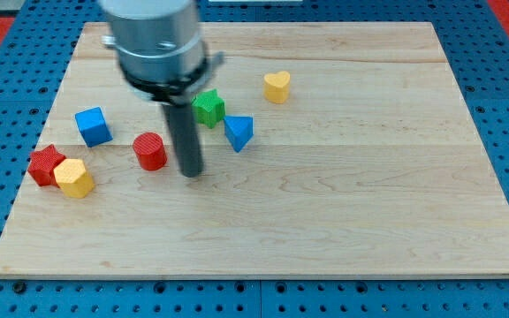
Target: Slide the blue triangle into the red circle
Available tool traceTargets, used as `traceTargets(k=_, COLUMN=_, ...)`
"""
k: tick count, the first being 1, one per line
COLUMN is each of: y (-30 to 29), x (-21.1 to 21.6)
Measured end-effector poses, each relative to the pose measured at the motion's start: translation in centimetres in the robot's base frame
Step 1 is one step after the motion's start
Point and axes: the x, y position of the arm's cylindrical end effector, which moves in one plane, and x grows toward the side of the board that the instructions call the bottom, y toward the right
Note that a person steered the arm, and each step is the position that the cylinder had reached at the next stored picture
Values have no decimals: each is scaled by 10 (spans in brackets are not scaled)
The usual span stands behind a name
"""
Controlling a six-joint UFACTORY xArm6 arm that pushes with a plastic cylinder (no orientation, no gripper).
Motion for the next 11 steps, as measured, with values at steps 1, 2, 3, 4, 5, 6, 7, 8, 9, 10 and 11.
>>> traceTargets(k=1, y=85, x=-2)
traceTargets(k=2, y=108, x=-28)
traceTargets(k=3, y=98, x=-61)
traceTargets(k=4, y=59, x=-76)
traceTargets(k=5, y=5, x=-67)
traceTargets(k=6, y=-42, x=-53)
traceTargets(k=7, y=-51, x=-47)
traceTargets(k=8, y=-66, x=-47)
traceTargets(k=9, y=-91, x=-47)
traceTargets(k=10, y=-39, x=-42)
traceTargets(k=11, y=14, x=-42)
